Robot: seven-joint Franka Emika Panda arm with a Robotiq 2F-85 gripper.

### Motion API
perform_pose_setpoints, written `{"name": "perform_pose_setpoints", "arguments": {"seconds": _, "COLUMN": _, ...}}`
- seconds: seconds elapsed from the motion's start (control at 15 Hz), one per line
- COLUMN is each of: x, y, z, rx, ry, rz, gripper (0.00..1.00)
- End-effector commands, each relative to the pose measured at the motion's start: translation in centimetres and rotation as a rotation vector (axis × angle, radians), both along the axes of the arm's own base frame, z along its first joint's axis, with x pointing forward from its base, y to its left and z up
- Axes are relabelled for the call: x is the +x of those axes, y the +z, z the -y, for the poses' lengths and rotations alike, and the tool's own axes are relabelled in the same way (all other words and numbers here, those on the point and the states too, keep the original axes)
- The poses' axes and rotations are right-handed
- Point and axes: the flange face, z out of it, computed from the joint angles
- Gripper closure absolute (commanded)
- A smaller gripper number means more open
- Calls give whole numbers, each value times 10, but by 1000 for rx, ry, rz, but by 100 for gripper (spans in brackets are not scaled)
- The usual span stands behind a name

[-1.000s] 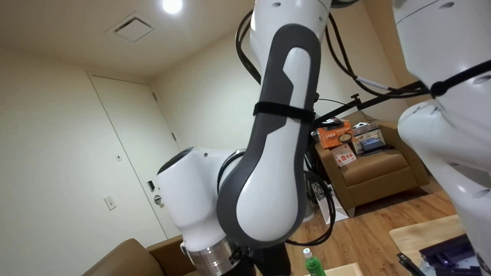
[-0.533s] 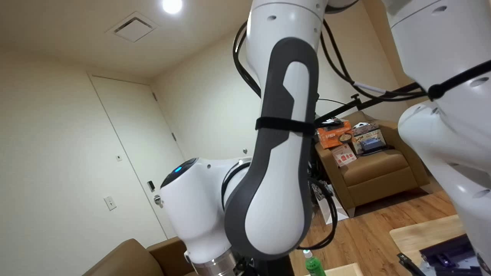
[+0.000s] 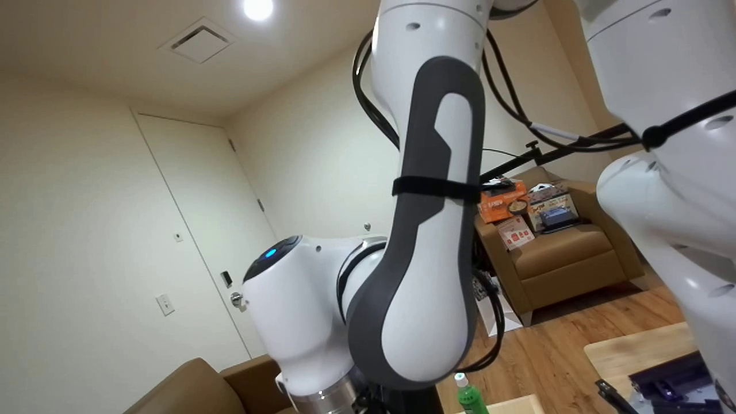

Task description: Remove three things from the carrier bag and put them on the table

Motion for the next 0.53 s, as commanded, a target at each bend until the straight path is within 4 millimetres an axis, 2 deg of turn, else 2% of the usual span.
{"name": "perform_pose_setpoints", "arguments": {"seconds": 0.0, "x": -10, "y": 3, "z": 3, "rx": -1, "ry": -2, "rz": 40, "gripper": 32}}
{"name": "perform_pose_setpoints", "arguments": {"seconds": 0.07, "x": -12, "y": 4, "z": 4, "rx": -4, "ry": -6, "rz": 47, "gripper": 29}}
{"name": "perform_pose_setpoints", "arguments": {"seconds": 0.13, "x": -14, "y": 6, "z": 5, "rx": -9, "ry": -16, "rz": 59, "gripper": 30}}
{"name": "perform_pose_setpoints", "arguments": {"seconds": 0.27, "x": -17, "y": 6, "z": 5, "rx": -43, "ry": -25, "rz": 76, "gripper": 44}}
{"name": "perform_pose_setpoints", "arguments": {"seconds": 0.47, "x": -27, "y": 9, "z": -10, "rx": -220, "ry": 75, "rz": 145, "gripper": 63}}
